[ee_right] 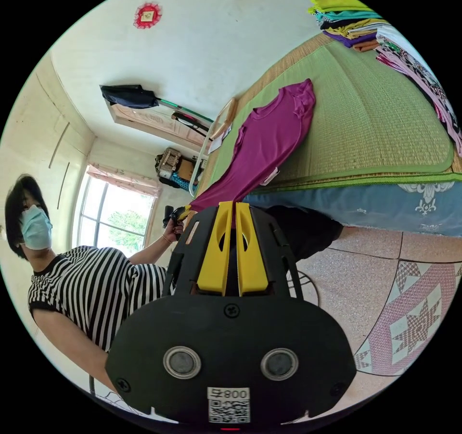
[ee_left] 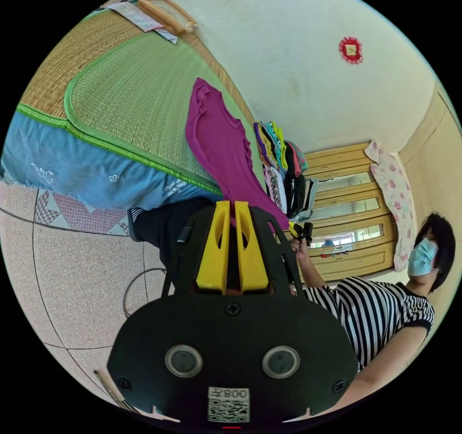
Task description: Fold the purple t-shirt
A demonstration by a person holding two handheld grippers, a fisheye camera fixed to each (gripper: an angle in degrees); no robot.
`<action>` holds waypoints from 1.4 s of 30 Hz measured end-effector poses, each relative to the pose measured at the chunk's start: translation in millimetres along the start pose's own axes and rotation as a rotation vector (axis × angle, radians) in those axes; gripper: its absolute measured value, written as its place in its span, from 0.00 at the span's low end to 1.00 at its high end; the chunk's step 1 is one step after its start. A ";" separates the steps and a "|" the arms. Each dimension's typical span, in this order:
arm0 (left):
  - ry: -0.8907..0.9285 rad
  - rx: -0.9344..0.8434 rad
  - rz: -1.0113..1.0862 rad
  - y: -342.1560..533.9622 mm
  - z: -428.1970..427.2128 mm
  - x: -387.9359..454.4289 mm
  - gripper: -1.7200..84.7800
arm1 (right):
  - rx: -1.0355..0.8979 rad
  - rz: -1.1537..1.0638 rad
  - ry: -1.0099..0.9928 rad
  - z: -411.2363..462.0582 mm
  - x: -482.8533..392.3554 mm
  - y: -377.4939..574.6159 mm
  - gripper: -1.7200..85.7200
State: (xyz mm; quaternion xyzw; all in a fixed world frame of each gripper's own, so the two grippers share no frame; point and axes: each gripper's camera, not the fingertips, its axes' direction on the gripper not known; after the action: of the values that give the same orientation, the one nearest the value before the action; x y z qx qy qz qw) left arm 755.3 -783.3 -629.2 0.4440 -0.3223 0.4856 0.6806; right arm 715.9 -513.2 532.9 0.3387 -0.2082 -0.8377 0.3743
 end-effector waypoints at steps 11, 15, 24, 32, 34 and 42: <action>0.120 0.063 0.020 88.6 -42.3 -9.6 0.04 | 0.053 0.008 -0.063 -24.7 -15.2 87.3 0.03; 0.176 0.077 0.035 116.4 -51.4 -9.9 0.04 | 0.077 0.004 -0.068 -34.6 -20.6 112.1 0.03; 0.224 0.064 0.094 154.9 -61.1 2.5 0.04 | 0.129 -0.023 -0.081 -63.1 -30.3 147.0 0.03; 0.247 0.088 0.120 170.6 -76.8 11.9 0.04 | 0.169 -0.029 -0.106 -80.5 -32.6 169.4 0.03; 0.252 0.094 0.129 170.7 -80.0 14.4 0.04 | 0.181 -0.034 -0.111 -83.2 -33.9 172.3 0.03; 0.273 0.106 0.142 144.5 -77.4 17.8 0.04 | 0.206 -0.017 -0.118 -81.5 -29.8 158.5 0.03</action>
State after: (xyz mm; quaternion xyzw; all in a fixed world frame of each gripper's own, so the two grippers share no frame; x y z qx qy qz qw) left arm 624.7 -686.3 -602.4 0.3855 -0.2313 0.6045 0.6576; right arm 866.5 -598.4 584.9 0.3270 -0.3119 -0.8336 0.3176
